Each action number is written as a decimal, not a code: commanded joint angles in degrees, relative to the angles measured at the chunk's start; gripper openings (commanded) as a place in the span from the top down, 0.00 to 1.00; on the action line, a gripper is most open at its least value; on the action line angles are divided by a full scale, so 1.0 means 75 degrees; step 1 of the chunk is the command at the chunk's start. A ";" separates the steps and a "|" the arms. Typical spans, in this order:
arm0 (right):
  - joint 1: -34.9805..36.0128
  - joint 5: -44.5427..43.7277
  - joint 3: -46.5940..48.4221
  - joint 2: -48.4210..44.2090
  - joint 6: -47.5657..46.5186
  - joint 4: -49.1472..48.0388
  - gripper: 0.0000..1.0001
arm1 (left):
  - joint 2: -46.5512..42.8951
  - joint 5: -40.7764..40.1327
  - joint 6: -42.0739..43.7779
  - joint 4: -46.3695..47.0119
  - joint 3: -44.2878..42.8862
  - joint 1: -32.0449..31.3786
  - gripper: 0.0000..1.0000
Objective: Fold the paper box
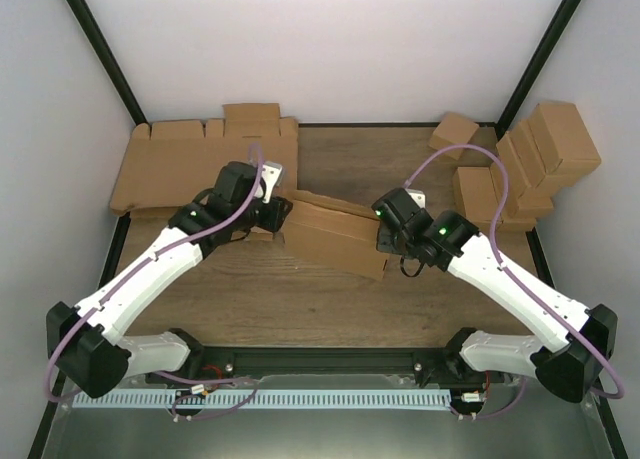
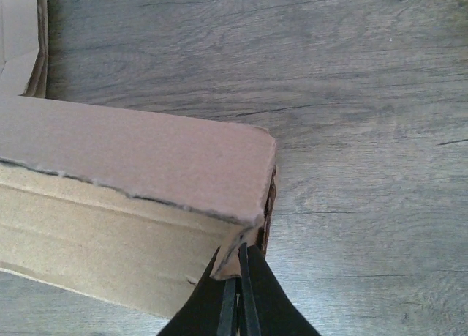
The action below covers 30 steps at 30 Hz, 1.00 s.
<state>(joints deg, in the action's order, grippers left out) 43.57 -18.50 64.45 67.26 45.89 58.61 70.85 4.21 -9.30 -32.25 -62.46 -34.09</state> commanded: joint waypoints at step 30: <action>0.0003 0.0682 -0.0680 0.0224 -0.0140 0.0884 0.99 | 0.0429 -0.0382 -0.0015 0.0198 0.0236 -0.0025 0.96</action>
<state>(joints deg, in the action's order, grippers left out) 43.57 -18.63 64.25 67.09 44.47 58.39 76.12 -0.71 -9.85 -31.40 -65.28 -34.04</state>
